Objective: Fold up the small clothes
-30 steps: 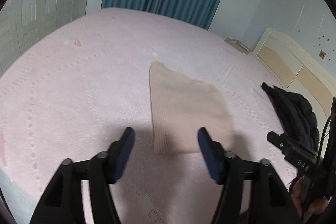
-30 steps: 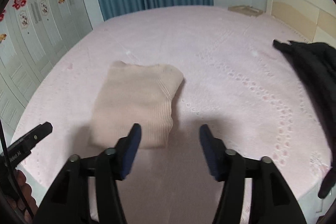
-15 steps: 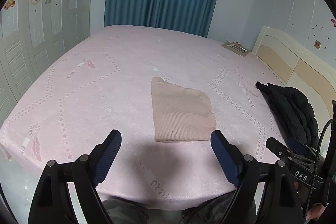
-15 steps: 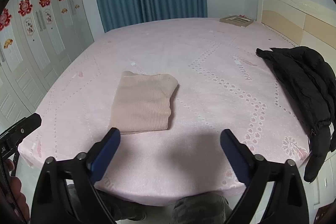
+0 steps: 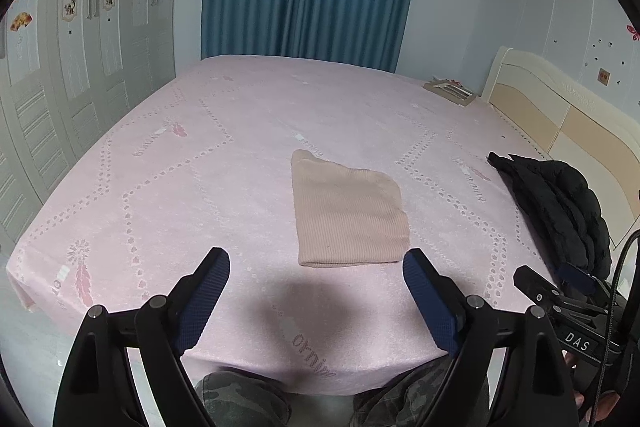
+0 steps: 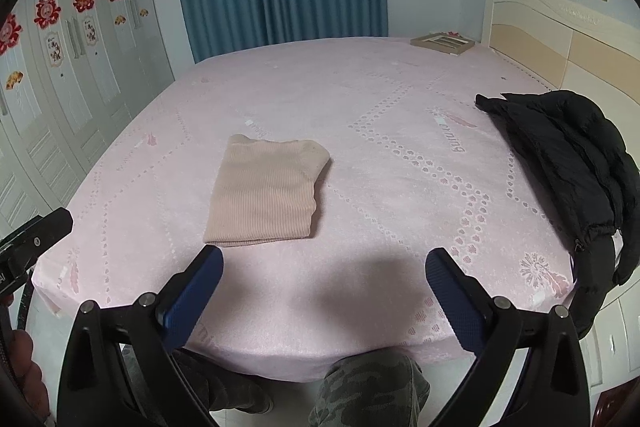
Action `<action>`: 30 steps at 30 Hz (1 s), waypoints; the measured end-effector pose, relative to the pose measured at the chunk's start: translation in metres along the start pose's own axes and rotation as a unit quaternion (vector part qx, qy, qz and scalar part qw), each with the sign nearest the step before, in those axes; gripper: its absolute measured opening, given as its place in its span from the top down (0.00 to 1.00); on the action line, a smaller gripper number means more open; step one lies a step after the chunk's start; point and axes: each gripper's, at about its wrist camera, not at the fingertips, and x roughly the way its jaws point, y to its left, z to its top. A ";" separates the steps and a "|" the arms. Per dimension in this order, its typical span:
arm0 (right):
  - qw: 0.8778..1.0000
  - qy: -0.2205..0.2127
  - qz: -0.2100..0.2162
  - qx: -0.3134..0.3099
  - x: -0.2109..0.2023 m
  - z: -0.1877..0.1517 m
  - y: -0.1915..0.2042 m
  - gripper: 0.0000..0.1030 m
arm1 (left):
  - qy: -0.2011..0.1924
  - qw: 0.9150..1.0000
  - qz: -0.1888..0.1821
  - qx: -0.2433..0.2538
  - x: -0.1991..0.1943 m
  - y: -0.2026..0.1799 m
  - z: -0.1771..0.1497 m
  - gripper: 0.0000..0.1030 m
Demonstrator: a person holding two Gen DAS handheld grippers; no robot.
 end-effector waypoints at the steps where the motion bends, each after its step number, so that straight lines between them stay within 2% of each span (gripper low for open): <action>1: 1.000 0.000 0.000 0.001 0.000 0.001 0.000 0.03 | 0.001 1.000 0.000 0.000 0.000 0.000 -0.001 0.14; 30: 1.000 -0.008 0.003 0.007 -0.014 0.006 -0.004 0.03 | -0.005 1.000 0.009 0.001 -0.012 0.001 0.003 0.14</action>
